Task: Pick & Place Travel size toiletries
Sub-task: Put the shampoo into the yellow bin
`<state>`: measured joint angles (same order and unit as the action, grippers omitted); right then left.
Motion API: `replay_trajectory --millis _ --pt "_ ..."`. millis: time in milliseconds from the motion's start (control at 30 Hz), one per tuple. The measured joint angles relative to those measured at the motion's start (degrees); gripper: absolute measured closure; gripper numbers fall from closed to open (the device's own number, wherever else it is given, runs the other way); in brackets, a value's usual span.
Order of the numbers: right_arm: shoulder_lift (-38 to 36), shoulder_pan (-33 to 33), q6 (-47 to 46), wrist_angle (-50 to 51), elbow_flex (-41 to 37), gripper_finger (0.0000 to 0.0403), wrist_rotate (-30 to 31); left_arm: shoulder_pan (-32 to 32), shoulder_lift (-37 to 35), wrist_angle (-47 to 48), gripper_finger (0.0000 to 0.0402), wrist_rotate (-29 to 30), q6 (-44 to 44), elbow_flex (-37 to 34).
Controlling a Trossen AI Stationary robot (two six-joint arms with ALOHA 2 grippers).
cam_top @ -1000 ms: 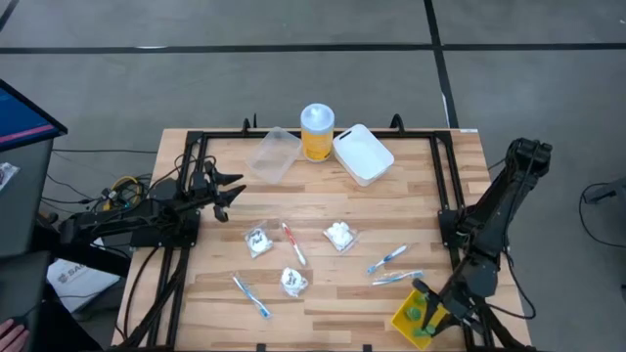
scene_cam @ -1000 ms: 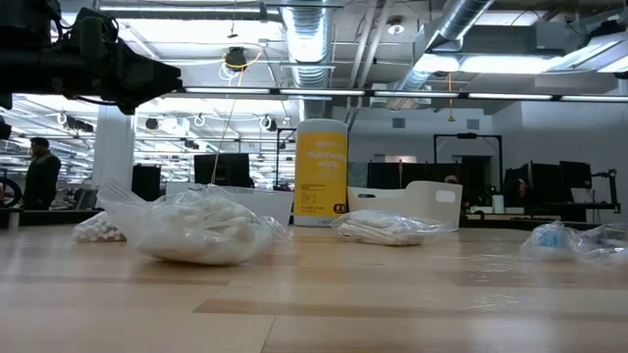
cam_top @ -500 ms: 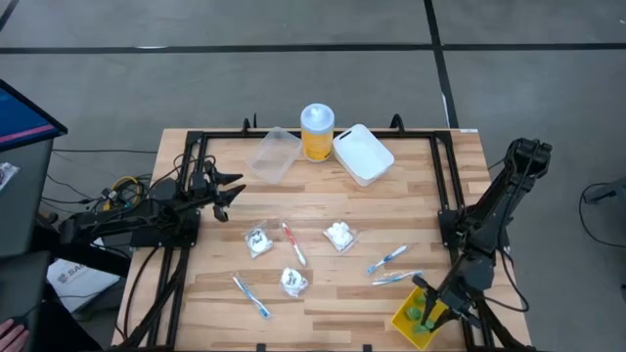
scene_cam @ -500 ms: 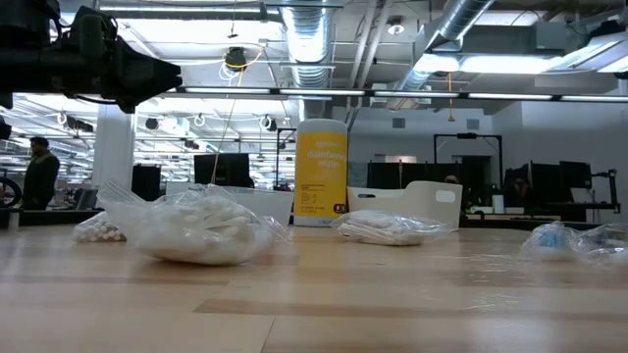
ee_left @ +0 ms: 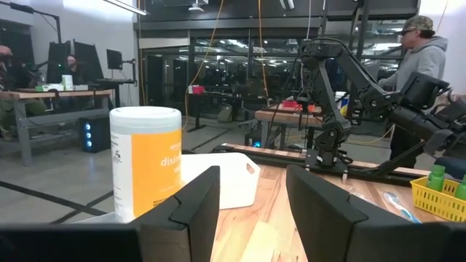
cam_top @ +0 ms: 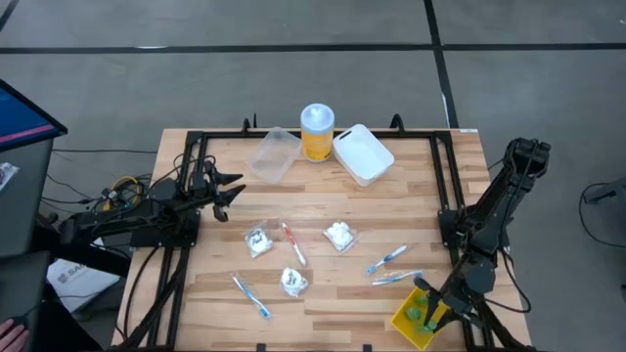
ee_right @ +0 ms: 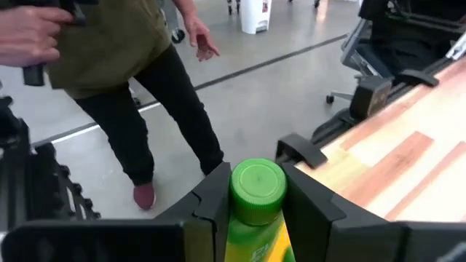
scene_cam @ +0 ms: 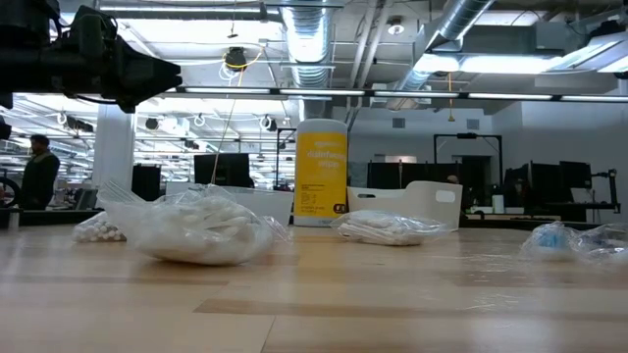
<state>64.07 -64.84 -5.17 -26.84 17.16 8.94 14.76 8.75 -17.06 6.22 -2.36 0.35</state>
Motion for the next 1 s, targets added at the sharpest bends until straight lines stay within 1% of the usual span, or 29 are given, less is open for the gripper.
replay_trajectory --millis 100,267,367,1000 --pt "0.0 0.1 -0.3 -0.7 -1.1 0.0308 0.6 0.0 0.0 0.0 0.0247 0.0 0.0 0.0" --pt "0.0 0.1 -0.4 -4.7 -3.8 0.0308 0.8 0.0 0.0 -0.2 0.0247 0.0 0.0 0.0" --pt "0.0 0.1 -1.1 -5.5 -4.1 0.0308 0.8 0.0 0.0 -0.2 0.0247 0.0 0.0 0.0" --pt "0.0 -1.1 -1.6 -3.4 -4.3 0.0308 1.6 0.0 0.0 -0.6 0.0247 0.2 0.0 0.0"
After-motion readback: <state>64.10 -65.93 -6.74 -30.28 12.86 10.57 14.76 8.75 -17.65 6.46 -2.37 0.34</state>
